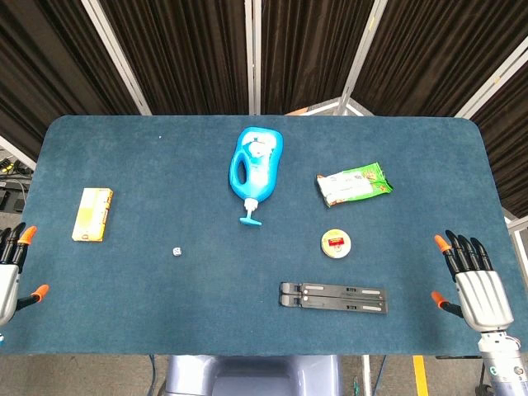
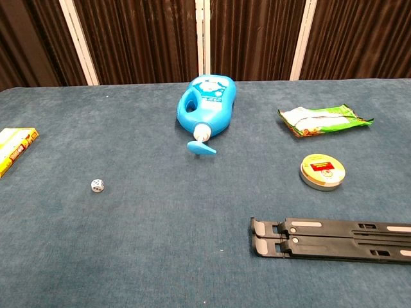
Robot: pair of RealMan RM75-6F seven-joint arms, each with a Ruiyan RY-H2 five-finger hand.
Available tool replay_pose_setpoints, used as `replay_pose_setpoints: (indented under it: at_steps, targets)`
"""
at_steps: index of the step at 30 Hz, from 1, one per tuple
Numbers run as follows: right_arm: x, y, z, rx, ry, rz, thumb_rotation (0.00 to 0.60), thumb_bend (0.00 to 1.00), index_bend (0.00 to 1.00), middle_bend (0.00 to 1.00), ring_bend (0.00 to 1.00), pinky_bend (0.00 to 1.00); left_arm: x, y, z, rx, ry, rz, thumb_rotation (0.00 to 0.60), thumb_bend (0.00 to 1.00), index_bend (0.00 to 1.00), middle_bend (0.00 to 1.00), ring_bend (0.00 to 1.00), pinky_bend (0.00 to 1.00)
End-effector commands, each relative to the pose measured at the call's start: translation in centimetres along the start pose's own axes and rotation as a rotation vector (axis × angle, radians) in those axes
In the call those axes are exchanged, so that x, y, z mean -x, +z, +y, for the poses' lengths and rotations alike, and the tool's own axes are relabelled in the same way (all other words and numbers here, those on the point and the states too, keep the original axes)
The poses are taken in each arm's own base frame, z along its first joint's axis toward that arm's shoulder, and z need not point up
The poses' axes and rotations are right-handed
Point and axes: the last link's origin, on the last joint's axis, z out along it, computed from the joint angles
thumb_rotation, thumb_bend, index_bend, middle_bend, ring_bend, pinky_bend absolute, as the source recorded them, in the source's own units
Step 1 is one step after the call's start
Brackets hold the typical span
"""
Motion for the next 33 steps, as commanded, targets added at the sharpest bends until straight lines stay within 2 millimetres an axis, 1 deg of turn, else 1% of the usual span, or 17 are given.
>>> replay_pose_setpoints:
  at_steps: [1,9,14,16,18,21,25,29,31,33]
  targets:
    - [0.0,0.0,0.0,-0.002,0.006,0.001,0.6,0.08,0.0,0.0,0.0,0.0,0.0,0.0,0.0,-0.001,-0.004,0.004,0.6,0.09,0.0,0.0,0.0,0.0]
    - [0.0,0.0,-0.1,-0.008,0.027,0.001,0.6,0.08,0.02,0.0,0.0,0.0,0.0,0.0,0.2,0.002,-0.007,0.023,0.6,0.09,0.0,0.0,0.0,0.0]
    - [0.0,0.2,-0.1,-0.005,0.03,0.002,0.6,0.08,0.04,0.0,0.0,0.0,0.5,0.3,0.1,-0.004,-0.006,0.012,0.6,0.09,0.0,0.0,0.0,0.0]
    - [0.1,0.1,-0.2,-0.004,0.03,-0.002,0.6,0.08,0.05,0.0,0.0,0.0,0.8,0.3,0.2,-0.006,-0.003,0.004,0.6,0.09,0.02,0.0,0.0,0.0]
    - [0.1,0.1,-0.2,-0.007,0.031,-0.006,0.6,0.08,0.05,0.0,0.0,0.0,1.1,0.5,0.4,-0.001,0.0,-0.006,0.6,0.12,0.07,0.0,0.0,0.0]
    - [0.0,-0.1,-0.2,-0.01,0.036,-0.001,0.6,0.08,0.05,0.0,0.0,0.0,1.2,0.6,0.9,0.013,-0.003,-0.008,0.6,0.14,0.1,0.0,0.0,0.0]
    - [-0.1,-0.3,0.1,-0.002,0.046,-0.006,0.6,0.08,0.05,0.0,0.0,0.0,1.5,1.2,2.0,0.037,0.001,-0.019,0.6,0.14,0.13,0.0,0.0,0.0]
    - [-0.4,-0.4,0.1,-0.004,0.063,-0.002,0.6,0.08,0.05,0.0,0.0,0.0,1.7,2.7,4.2,0.096,-0.012,-0.03,0.6,0.19,0.18,0.0,0.0,0.0]
    - [-0.5,-0.5,0.0,-0.009,0.065,0.003,0.6,0.08,0.05,0.0,0.0,0.0,1.7,3.6,5.3,0.135,0.004,-0.039,0.6,0.2,0.23,0.0,0.0,0.0]
    - [-0.5,-0.6,0.0,-0.011,0.066,0.004,0.6,0.08,0.05,0.0,0.0,0.0,1.9,4.5,6.6,0.169,0.025,-0.051,0.6,0.23,0.29,0.0,0.0,0.0]
